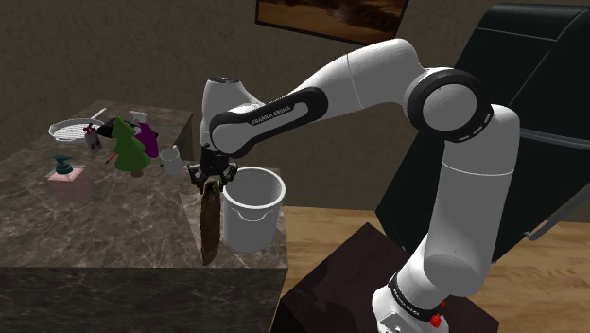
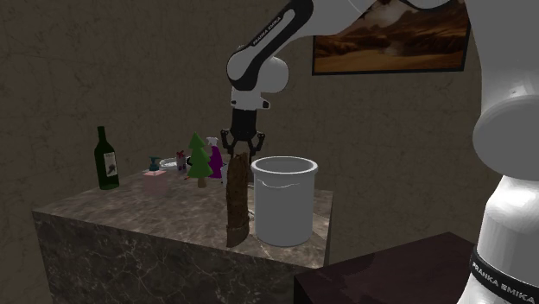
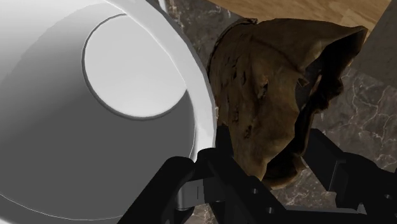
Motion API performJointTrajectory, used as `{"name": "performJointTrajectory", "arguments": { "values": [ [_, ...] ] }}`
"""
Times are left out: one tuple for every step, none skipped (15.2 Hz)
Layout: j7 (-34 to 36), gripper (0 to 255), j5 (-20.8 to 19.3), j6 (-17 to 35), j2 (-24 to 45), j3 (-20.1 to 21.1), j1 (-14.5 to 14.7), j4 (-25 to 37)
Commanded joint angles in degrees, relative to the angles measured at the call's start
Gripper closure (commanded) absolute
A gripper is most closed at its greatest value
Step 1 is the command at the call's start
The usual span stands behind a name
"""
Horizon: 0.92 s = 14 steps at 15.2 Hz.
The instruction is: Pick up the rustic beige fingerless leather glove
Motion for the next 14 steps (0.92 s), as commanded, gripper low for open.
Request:
{"name": "performJointTrajectory", "arguments": {
  "values": [
    [0.01,255,0.01,0.0,0.05,0.0,0.01,-0.01],
    [-0.01,255,0.01,0.0,0.05,0.0,0.0,-0.01],
    [-0.01,255,0.01,-0.01,0.05,0.0,0.0,0.01],
    [-0.06,255,0.04,-0.02,0.0,0.0,-0.04,-0.04],
    [-0.14,255,0.22,-0.66,-0.41,0.09,-0.11,0.22],
    [-0.23,255,0.39,-1.3,-0.8,0.17,-0.17,0.49],
    [-0.3,255,0.55,-1.95,-1.16,0.25,-0.23,0.8],
    [-0.37,255,0.72,-2.6,-1.53,0.32,-0.28,1.1],
    [-0.45,255,0.87,-3.26,-1.89,0.39,-0.34,1.42],
    [-0.51,255,1.03,-3.92,-2.24,0.45,-0.39,1.75],
    [-0.58,255,1.18,-4.58,-2.58,0.52,-0.44,2.09],
    [-0.64,255,1.32,-5.24,-2.91,0.57,-0.48,2.45],
    [-0.7,255,1.46,-5.91,-3.22,0.63,-0.52,2.82],
    [-0.76,255,1.6,-6.59,-3.53,0.68,-0.56,3.2]
  ]
}}
